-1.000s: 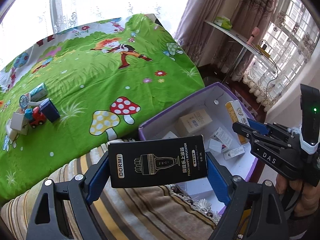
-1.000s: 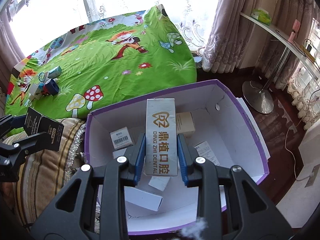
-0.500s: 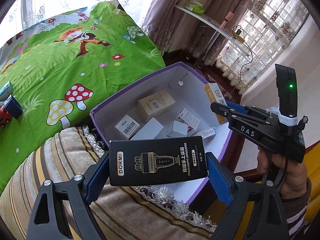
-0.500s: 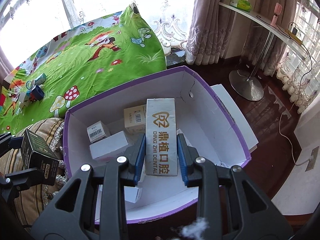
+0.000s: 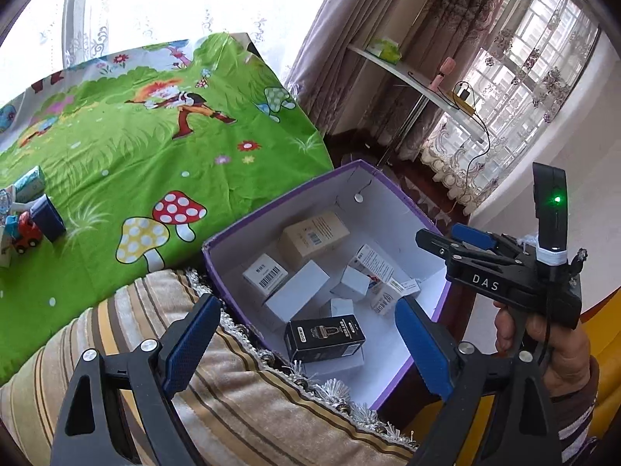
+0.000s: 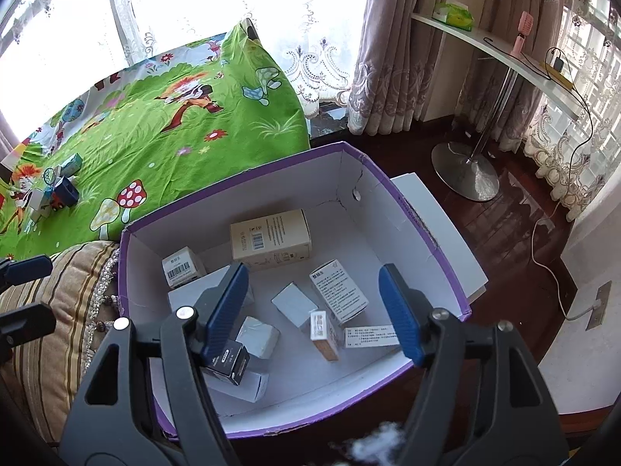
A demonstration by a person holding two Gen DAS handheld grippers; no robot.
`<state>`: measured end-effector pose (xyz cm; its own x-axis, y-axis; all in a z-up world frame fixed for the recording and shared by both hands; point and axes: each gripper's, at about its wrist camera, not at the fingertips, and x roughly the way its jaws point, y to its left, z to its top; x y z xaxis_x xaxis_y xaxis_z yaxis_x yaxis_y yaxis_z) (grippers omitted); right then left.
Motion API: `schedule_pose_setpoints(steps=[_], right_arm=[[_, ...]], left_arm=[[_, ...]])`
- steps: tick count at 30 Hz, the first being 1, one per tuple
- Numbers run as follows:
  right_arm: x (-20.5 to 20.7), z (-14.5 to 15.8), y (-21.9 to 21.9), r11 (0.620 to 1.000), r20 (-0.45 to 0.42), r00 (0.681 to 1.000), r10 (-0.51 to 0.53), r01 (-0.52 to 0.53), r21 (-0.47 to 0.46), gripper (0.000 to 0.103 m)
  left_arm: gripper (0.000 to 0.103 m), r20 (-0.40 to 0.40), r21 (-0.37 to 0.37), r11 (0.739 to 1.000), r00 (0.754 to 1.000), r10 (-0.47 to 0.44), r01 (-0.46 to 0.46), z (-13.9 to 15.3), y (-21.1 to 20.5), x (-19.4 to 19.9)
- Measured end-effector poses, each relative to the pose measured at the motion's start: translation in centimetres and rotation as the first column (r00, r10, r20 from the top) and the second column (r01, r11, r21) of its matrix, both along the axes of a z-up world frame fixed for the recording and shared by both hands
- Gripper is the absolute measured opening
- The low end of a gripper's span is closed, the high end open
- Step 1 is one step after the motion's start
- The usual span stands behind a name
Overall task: Organize rigid objects
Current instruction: 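Open the right tool to drop the DING ZHI DENTAL box into the purple box, then move both empty tools back over the remaining toys on the bed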
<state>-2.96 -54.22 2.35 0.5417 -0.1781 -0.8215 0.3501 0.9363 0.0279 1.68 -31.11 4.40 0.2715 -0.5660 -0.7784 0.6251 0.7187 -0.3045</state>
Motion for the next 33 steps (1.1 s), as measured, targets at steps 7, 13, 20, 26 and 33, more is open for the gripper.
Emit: schedule_pose_setpoints(steps=[7, 13, 20, 26, 33], right_arm=[[0.1, 1.0, 0.6, 0.999, 0.033, 0.999, -0.008, 0.01, -0.036, 0.083], [0.8, 2.0, 1.6, 0.994, 0.04, 0.999, -0.037, 0.041, -0.101, 0.087], [1.9, 3.4, 5.0, 0.98, 0.07, 0.997, 0.021, -0.007, -0.196, 0.091], [3.4, 4.0, 9.2, 0.968, 0.079, 0.988, 0.133, -0.112, -0.224, 0.092], [5.6, 3.9, 13.8, 0.956, 0.068, 0.965, 0.254, -0.24, -0.17, 0.092]], left_arm=[[0.093, 0.13, 0.009, 0.999, 0.99, 0.05, -0.052, 1.5, 2.1, 0.3], [0.093, 0.242, 0.066, 0.989, 0.963, 0.116, -0.136, 2.5, 3.9, 0.6], [0.093, 0.356, 0.162, 0.958, 0.919, 0.168, -0.238, 2.7, 6.7, 1.4], [0.093, 0.315, 0.103, 0.942, 0.909, 0.272, -0.318, 2.7, 11.7, 3.3], [0.093, 0.288, 0.107, 0.917, 0.895, 0.34, -0.383, 1.8, 18.0, 4.9]])
